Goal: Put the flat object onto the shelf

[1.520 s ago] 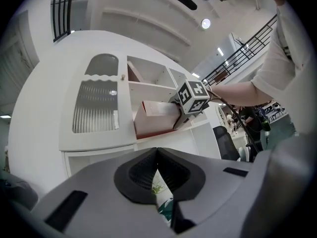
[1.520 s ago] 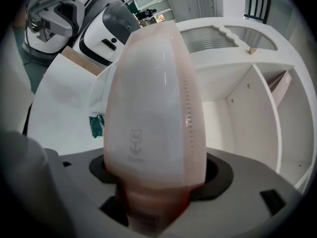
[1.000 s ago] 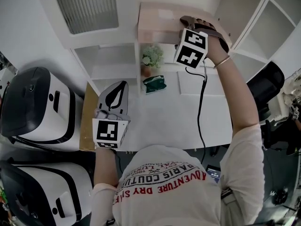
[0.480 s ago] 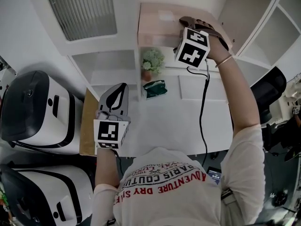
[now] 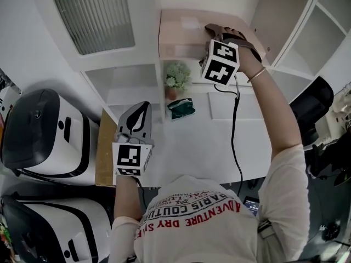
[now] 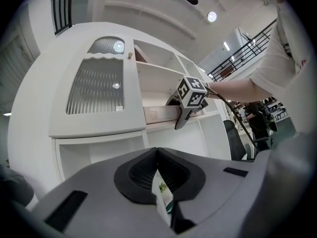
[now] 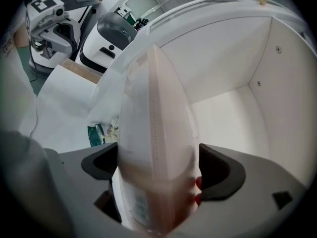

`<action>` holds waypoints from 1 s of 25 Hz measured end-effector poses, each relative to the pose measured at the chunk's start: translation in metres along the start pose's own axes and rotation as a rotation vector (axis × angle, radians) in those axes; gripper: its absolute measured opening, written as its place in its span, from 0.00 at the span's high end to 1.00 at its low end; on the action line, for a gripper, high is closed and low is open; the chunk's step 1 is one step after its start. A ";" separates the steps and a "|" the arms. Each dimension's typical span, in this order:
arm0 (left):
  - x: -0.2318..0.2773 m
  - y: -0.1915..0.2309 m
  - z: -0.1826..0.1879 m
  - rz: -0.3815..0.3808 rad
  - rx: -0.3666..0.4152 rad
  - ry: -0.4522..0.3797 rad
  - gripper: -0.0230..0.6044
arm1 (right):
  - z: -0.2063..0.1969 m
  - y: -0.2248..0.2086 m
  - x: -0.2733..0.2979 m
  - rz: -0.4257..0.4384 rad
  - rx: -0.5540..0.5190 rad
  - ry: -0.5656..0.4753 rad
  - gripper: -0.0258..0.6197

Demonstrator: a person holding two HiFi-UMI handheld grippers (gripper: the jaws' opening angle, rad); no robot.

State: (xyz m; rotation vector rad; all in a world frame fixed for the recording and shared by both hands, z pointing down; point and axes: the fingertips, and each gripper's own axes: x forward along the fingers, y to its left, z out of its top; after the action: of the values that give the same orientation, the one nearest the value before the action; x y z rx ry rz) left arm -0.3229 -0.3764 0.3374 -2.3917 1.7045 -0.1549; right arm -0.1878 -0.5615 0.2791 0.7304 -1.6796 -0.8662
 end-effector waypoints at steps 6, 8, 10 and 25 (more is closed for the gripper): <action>-0.010 -0.005 0.006 -0.004 -0.007 -0.008 0.94 | 0.007 -0.003 -0.037 -0.013 0.158 -0.077 0.20; -0.014 -0.011 0.010 -0.016 -0.003 -0.016 0.94 | 0.006 -0.001 -0.049 -0.014 0.197 -0.086 0.24; -0.018 -0.018 0.013 -0.030 0.001 -0.021 0.94 | 0.004 0.000 -0.060 -0.051 0.220 -0.090 0.35; -0.036 -0.042 0.013 -0.099 -0.002 -0.007 0.94 | -0.008 0.038 -0.128 -0.345 0.573 -0.344 0.91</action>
State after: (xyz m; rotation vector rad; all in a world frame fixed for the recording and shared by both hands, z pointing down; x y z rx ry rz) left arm -0.2938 -0.3280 0.3352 -2.4757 1.5848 -0.1590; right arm -0.1492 -0.4380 0.2460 1.3504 -2.1853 -0.7741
